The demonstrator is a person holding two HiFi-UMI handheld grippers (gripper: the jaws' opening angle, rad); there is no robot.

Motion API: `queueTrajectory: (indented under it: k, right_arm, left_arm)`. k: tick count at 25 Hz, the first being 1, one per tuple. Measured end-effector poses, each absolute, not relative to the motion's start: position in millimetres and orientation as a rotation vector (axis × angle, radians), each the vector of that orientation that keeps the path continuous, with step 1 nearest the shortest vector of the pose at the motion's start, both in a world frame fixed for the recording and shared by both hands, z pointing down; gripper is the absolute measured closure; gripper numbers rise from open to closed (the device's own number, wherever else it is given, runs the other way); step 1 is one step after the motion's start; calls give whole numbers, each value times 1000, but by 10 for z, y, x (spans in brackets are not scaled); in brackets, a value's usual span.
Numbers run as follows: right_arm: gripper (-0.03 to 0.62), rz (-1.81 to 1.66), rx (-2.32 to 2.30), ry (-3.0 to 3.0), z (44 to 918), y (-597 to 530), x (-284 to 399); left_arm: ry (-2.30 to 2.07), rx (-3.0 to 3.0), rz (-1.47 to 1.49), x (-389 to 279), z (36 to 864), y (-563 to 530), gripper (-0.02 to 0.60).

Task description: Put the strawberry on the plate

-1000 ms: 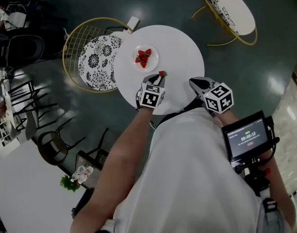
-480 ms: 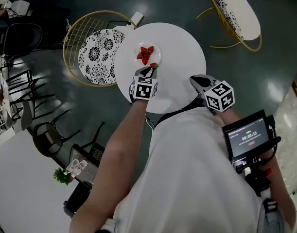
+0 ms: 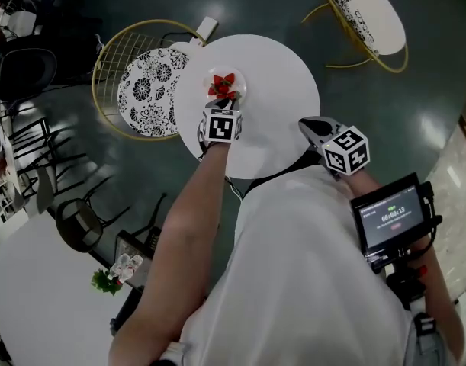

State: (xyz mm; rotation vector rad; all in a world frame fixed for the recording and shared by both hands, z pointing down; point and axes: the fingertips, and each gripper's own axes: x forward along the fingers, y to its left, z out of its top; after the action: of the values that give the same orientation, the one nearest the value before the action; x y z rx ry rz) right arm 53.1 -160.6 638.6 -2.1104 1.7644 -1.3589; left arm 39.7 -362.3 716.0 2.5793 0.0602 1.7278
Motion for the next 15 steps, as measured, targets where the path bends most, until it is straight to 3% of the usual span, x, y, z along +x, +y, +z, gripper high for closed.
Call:
queueTrajectory:
  k: [15]
  right_arm:
    - [589,-1365,-2130,1726,6420,-1540,557]
  left_arm:
    - [7,2539,1756,449,7286,-3661,497]
